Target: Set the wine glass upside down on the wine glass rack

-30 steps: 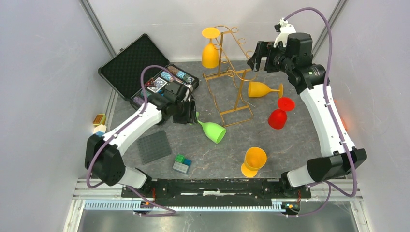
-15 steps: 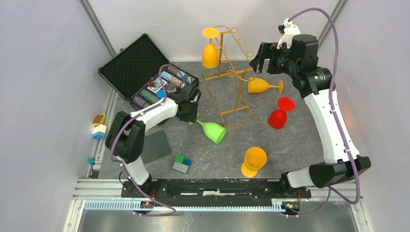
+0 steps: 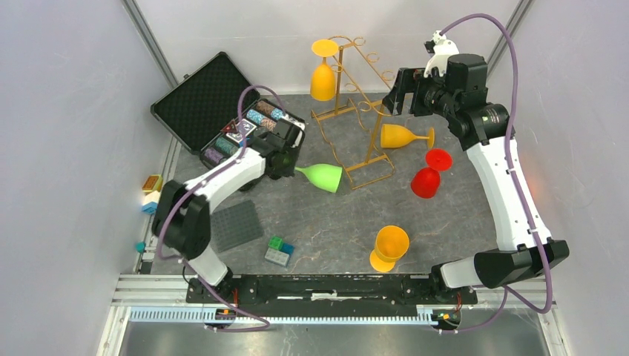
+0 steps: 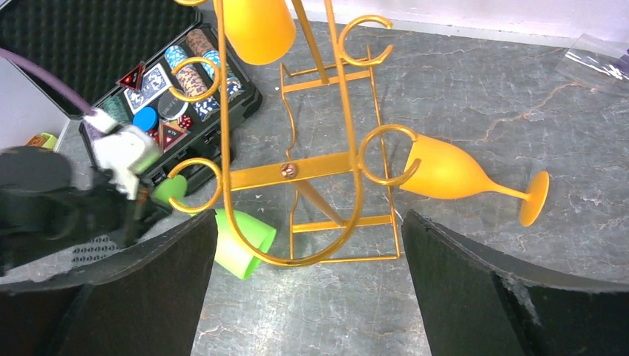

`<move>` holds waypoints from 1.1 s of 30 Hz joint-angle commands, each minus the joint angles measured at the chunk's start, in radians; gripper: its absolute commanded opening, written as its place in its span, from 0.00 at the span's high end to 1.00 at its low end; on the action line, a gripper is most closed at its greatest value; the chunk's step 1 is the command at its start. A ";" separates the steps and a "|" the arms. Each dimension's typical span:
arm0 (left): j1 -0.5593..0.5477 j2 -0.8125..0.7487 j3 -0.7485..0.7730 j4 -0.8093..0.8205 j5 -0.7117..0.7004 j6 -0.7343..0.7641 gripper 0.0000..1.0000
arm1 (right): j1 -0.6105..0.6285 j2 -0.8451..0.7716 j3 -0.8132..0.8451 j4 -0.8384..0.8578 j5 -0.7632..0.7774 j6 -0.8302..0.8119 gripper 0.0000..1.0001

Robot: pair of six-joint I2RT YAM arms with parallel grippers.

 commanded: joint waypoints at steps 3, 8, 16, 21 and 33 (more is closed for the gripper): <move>0.005 -0.303 -0.003 0.027 -0.147 0.319 0.98 | -0.003 -0.004 0.054 0.018 -0.039 -0.007 0.02; 0.003 -0.457 -0.035 0.115 -0.171 0.569 0.98 | -0.002 0.006 0.051 0.023 -0.041 -0.010 0.02; -0.014 -0.495 -0.040 0.280 -0.126 0.986 0.98 | -0.003 0.028 0.068 0.021 -0.042 -0.017 0.02; -0.037 -0.441 -0.050 0.500 -0.174 1.212 0.98 | -0.019 0.039 0.072 0.022 -0.061 -0.013 0.02; -0.050 -0.253 0.194 0.581 0.001 1.465 0.98 | -0.051 0.091 0.220 0.003 -0.192 0.019 0.02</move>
